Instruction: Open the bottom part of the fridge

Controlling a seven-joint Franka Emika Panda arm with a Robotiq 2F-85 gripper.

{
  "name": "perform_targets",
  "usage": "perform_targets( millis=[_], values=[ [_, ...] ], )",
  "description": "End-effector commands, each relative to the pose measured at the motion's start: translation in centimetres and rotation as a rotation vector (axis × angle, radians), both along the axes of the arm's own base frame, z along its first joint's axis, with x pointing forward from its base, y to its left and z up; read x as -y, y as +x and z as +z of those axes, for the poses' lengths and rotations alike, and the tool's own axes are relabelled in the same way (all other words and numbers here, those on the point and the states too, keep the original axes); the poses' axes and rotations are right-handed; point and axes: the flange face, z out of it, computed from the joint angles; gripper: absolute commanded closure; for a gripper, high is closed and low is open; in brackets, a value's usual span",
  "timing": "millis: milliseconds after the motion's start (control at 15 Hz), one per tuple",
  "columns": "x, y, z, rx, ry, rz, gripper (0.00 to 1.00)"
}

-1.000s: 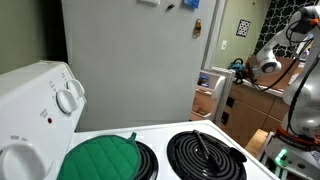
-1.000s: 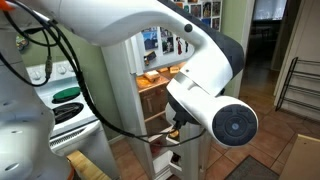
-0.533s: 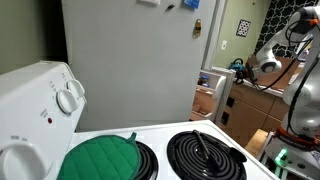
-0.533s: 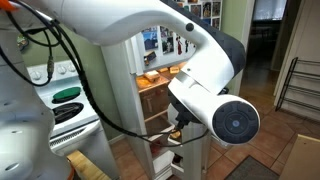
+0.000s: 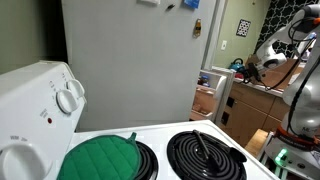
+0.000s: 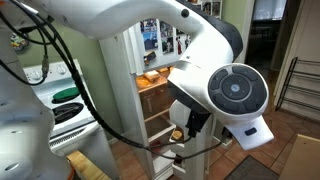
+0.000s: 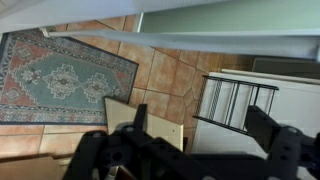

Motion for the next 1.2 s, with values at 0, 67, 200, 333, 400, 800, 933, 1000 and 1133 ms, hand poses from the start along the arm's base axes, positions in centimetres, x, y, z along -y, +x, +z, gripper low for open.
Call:
perform_targets(
  millis=[0,67,200,333,400,800,933,1000,1133],
  values=[
    [0.5,-1.4,1.3,-0.027,-0.085,0.032,0.00],
    [0.6,-2.1,1.6,-0.035,-0.114,0.041,0.00],
    [0.8,-3.8,2.2,-0.054,-0.150,0.083,0.00],
    [0.9,-6.0,2.7,-0.063,-0.174,0.145,0.00],
    [1.0,-7.1,3.1,-0.065,-0.191,0.170,0.00],
    [-2.7,-13.5,6.5,0.055,-0.100,0.431,0.00],
    [-1.1,-12.3,6.2,0.037,-0.094,0.414,0.00],
    [-1.5,-12.7,6.9,0.055,-0.093,0.424,0.00],
    [-1.5,-13.0,7.3,0.062,-0.101,0.418,0.00]
  ],
)
